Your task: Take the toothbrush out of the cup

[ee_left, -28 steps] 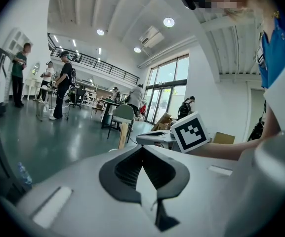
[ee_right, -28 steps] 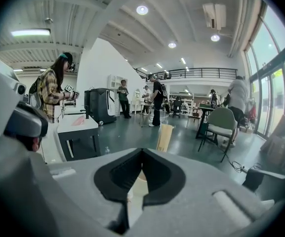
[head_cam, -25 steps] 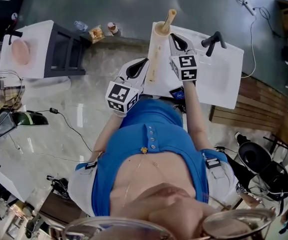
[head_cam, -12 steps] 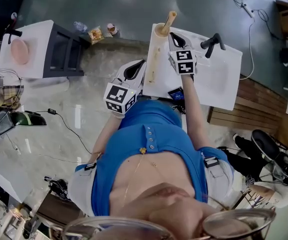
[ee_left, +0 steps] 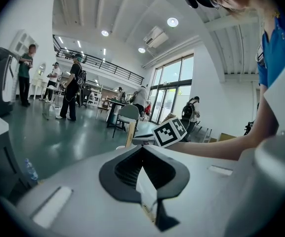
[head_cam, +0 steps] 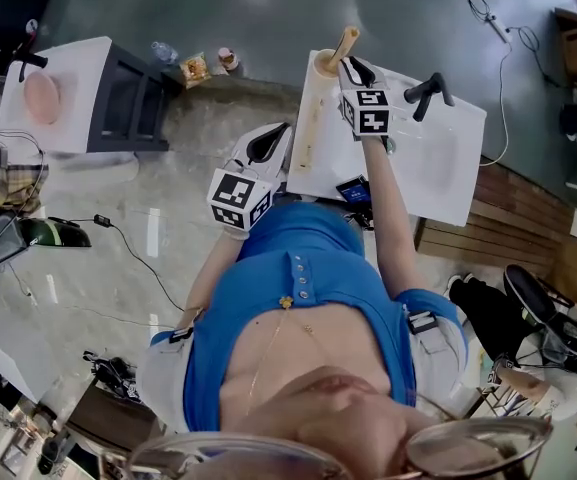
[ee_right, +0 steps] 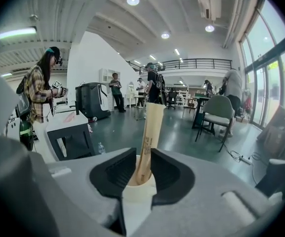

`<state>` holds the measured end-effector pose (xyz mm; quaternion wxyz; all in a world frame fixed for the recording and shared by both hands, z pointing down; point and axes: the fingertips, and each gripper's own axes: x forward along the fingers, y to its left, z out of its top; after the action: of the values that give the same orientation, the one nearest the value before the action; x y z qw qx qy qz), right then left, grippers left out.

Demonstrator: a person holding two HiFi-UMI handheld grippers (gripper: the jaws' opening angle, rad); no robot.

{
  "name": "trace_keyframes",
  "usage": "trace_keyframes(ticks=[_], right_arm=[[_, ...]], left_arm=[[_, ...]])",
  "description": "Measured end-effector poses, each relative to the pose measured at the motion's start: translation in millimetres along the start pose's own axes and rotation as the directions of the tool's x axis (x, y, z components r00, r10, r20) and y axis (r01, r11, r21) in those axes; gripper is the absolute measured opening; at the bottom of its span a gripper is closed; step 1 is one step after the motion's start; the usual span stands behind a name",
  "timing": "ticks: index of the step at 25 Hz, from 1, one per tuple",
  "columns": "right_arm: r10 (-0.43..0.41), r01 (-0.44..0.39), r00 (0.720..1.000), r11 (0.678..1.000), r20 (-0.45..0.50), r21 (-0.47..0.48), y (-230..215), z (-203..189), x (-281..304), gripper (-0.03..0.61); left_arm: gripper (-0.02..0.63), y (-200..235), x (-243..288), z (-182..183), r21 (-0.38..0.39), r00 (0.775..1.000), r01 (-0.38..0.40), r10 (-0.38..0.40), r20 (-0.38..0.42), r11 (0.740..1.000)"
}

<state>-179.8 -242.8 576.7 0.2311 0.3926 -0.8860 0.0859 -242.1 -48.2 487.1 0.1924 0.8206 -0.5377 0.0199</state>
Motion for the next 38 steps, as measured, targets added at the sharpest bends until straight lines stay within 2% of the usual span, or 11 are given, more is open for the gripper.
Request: trace_keyframes(ticks=[5,12,24,38], right_arm=[[-0.008,0.009,1.000,0.999,-0.015,0.032,-5.5,1.7,14.5,0.121],[-0.007,0.010,0.999,0.997,-0.034,0.081,-11.4,-0.1,25.0,0.133],[-0.002,0.004,1.000,0.999,-0.030,0.051,-9.5,0.6,22.9,0.072],[-0.001,-0.004,0.994,0.999,0.107,0.050,-12.6,35.2,-12.8,0.049]], left_arm=[[0.002,4.5,-6.8,-3.4,-0.009,1.000,-0.022,0.022,-0.009,1.000],[0.002,11.8,-16.3,-5.3,-0.018,0.999,-0.054,0.054,-0.009,0.998],[0.002,11.3,-16.9,-4.5,-0.022,0.999,-0.049,0.049,-0.006,0.999],[0.002,3.1,-16.1,-3.9,-0.022,1.000,-0.024,0.025,0.007,0.999]])
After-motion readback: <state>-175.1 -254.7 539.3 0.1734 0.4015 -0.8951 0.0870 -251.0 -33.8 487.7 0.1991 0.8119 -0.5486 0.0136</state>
